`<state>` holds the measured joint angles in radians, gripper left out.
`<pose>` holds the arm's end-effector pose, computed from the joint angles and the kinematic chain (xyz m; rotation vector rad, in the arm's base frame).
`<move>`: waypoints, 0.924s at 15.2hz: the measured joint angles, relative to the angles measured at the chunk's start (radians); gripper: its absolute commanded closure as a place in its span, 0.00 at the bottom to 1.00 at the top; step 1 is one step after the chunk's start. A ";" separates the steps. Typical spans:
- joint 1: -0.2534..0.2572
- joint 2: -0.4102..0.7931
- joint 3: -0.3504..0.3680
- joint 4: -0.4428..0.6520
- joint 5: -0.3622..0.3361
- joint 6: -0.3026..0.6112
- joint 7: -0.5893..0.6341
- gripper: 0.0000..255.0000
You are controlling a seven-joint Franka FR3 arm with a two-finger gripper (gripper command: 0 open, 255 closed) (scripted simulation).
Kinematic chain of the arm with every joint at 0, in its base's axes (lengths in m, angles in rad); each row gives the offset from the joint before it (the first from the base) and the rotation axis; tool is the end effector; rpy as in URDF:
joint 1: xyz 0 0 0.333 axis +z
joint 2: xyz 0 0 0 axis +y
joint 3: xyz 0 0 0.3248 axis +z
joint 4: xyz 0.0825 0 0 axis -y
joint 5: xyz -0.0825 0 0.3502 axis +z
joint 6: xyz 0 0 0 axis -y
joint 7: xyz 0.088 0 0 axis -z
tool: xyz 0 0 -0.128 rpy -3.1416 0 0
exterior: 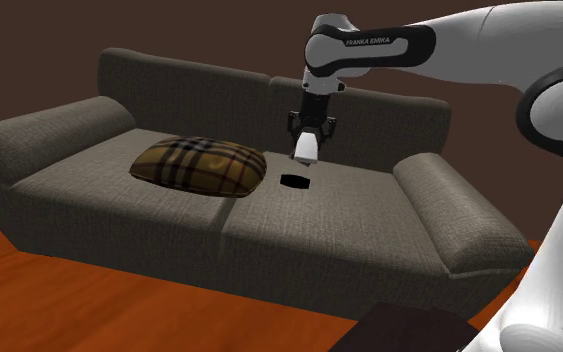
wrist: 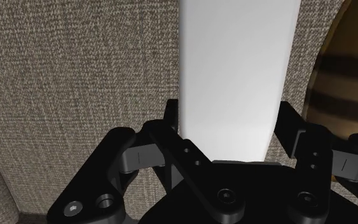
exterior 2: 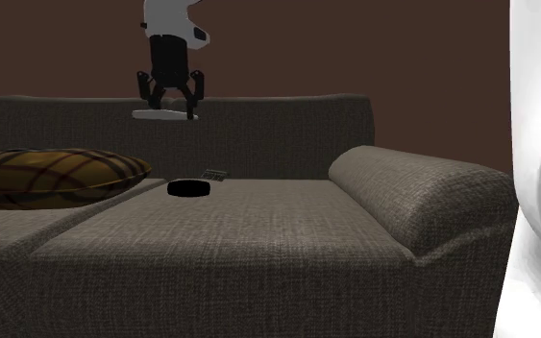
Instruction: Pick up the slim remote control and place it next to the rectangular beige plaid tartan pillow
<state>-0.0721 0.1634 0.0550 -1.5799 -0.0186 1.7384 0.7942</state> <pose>0.5806 -0.0142 0.5329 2.8785 -1.2321 -0.0012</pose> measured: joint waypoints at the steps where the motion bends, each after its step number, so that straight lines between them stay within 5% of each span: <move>1: 0.011 0.026 0.007 0.038 -0.003 -0.013 0.018 1.00; 4: 0.040 0.106 0.023 0.149 -0.012 -0.044 0.062 1.00; 14: 0.043 0.118 0.025 0.038 -0.013 0.078 0.071 1.00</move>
<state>-0.0295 0.2817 0.0796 -1.5420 -0.0319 1.8166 0.8650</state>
